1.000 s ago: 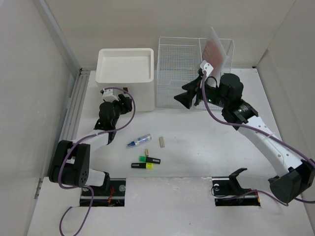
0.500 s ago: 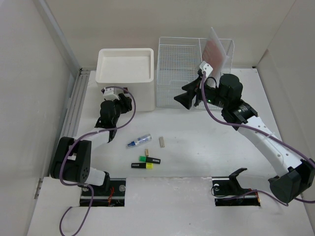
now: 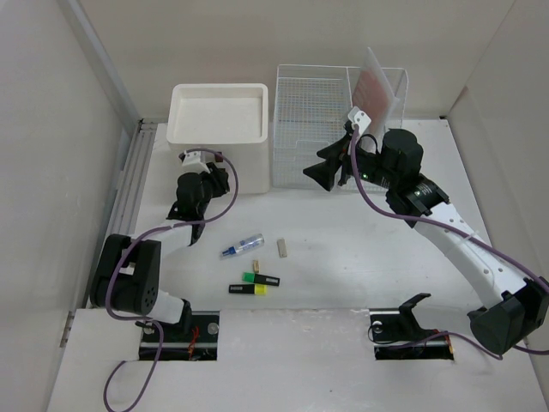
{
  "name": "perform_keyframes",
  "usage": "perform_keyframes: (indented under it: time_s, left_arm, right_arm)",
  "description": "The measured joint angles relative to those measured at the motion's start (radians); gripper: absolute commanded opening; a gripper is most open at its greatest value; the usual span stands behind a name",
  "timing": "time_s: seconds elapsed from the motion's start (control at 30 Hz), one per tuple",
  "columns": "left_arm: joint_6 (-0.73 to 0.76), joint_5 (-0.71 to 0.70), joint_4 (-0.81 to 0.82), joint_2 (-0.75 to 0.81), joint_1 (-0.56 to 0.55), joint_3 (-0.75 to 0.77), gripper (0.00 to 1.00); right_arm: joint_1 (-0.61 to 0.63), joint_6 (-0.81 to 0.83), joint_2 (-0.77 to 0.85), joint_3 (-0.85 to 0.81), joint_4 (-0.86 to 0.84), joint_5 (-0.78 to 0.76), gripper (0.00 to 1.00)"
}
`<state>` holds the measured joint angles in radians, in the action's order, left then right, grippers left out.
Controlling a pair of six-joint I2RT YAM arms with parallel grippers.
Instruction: Organize the desk
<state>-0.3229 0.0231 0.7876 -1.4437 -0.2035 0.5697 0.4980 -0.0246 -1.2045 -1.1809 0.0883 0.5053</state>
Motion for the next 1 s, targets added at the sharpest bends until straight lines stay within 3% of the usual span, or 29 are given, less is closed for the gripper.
perform_keyframes:
  time_s: [0.23,0.4,0.63,1.0]
  left_arm:
    - [0.0,0.001,-0.005,0.008,-0.006,0.001,0.13]
    - [-0.005,-0.01,-0.01,0.076,-0.021,-0.031,0.11]
    - [-0.019,-0.048,-0.002,0.155,-0.045,-0.079,0.0]
    - [-0.034,-0.067,0.001,0.169,-0.053,-0.1,0.0]
  right_arm:
    - [0.0,0.0,0.0,0.0,0.0,0.0,0.7]
    - [0.0,0.0,0.0,0.0,0.0,0.0,0.7]
    - [0.0,0.0,0.0,0.0,0.0,0.0,0.7]
    - [0.0,0.0,0.0,0.0,0.0,0.0,0.7]
